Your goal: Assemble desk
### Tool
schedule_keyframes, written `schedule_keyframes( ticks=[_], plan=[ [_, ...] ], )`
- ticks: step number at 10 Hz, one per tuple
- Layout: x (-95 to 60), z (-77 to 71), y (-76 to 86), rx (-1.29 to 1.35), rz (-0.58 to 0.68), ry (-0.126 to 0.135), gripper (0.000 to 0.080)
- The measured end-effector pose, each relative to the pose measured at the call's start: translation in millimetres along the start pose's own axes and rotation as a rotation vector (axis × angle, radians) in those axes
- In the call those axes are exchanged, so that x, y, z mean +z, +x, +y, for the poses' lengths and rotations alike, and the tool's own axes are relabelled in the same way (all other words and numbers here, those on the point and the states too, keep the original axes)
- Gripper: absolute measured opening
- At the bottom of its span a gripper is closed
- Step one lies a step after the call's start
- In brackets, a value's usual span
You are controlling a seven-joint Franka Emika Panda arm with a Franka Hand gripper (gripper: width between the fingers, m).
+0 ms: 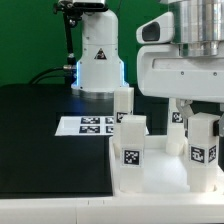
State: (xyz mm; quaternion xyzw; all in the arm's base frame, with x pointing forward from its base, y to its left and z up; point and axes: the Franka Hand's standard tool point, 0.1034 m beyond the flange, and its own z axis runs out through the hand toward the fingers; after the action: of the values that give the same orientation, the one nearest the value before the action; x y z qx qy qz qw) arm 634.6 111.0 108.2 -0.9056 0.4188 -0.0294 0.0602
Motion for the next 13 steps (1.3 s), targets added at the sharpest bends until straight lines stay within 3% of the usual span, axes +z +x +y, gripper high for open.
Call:
schedule_keyframes(
  ticks=[2,3,6,7,10,11,12,13],
  plan=[
    [0.1,-0.4,-0.7,0.135,-0.007,0.004,0.0285],
    [-0.2,-2.2,-4.1,0.364,-0.026,0.005,0.0285],
    [1.4,-8.7,-1.2,0.928,-0.099,0.062,0.0285],
    [1.5,-8.1,-3.5,0.933,-0.106,0.046,0.0285],
    [1.0,-5.0,3.5,1.076,-0.097,0.050,0.0286],
    [0.3,-4.4,11.0,1.196,-0.070,0.112,0.0288],
    [0.5,-4.3,9.7,1.179,-0.065,0.129,0.0288],
    [0.5,-4.7,8.7,1.169,-0.067,0.126,0.0292]
  ],
)
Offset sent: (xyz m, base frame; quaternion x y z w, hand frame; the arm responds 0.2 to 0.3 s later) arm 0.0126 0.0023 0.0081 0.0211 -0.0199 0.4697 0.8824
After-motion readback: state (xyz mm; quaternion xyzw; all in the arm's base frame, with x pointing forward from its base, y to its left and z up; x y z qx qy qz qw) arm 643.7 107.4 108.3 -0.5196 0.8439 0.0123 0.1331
